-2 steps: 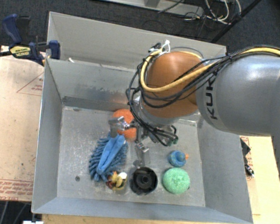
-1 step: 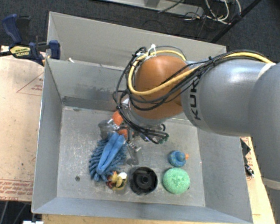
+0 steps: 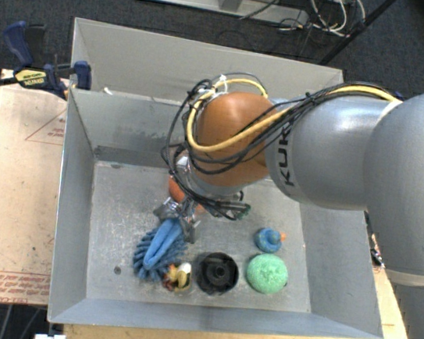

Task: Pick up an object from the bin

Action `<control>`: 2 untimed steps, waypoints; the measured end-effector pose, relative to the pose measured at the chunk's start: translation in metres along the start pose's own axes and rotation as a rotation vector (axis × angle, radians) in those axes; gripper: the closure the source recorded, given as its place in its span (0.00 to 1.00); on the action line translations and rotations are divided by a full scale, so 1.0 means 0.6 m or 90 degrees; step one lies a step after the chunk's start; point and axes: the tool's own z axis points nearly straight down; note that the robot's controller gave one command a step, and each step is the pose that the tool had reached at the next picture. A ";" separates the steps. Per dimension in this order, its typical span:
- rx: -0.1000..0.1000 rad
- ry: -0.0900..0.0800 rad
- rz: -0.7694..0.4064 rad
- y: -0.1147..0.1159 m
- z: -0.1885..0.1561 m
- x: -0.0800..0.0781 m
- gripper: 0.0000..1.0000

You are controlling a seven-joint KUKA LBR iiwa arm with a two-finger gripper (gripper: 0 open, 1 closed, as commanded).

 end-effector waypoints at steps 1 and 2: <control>0.000 0.000 0.000 0.000 0.000 0.000 1.00; -0.002 0.003 0.000 0.002 -0.008 0.002 1.00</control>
Offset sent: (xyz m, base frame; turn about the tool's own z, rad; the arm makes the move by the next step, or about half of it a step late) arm -0.0001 0.0000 0.1052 0.0000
